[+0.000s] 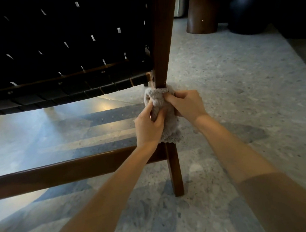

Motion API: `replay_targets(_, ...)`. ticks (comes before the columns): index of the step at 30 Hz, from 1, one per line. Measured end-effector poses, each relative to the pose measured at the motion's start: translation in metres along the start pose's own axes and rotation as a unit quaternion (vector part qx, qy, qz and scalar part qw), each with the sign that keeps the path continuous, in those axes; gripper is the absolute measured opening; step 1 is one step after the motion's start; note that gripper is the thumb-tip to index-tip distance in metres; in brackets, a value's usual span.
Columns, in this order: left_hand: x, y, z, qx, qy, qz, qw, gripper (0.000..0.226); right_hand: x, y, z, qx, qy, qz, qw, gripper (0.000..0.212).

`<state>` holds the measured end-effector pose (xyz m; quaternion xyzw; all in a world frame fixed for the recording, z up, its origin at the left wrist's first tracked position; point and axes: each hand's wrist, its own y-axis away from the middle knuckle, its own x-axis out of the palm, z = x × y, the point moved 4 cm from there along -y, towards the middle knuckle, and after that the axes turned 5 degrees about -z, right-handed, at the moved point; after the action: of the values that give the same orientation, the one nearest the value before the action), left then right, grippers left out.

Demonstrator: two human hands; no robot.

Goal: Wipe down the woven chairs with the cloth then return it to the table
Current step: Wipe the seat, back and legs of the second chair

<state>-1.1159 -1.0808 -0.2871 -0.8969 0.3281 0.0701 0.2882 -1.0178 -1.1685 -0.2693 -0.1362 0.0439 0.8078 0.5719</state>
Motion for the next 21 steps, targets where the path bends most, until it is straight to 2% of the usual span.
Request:
replay_targets(5,0.000,0.036,0.018,-0.088,0.017,0.087,0.992,0.026,0.001,0.025,-0.026,0.068,0.032,-0.007,0.997,0.026)
replay_targets(8,-0.006,0.050,0.019,-0.057,-0.020,0.103,0.993,0.028,-0.001,0.056,-0.049,0.068,0.009,0.003,0.998,0.022)
replay_targets(15,-0.011,0.074,0.018,0.005,-0.128,0.080,0.988,0.061,-0.003,0.079,-0.082,0.067,-0.043,0.024,0.997,0.029)
replay_targets(18,-0.013,0.090,0.017,0.030,-0.114,0.057,0.991,0.058,-0.004,0.091,-0.103,0.089,-0.035,0.030,0.995,0.020)
replay_targets(21,-0.012,0.110,0.018,0.076,-0.125,0.068,0.987,0.046,-0.004,0.105,-0.129,0.122,-0.011,0.030,0.992,0.024)
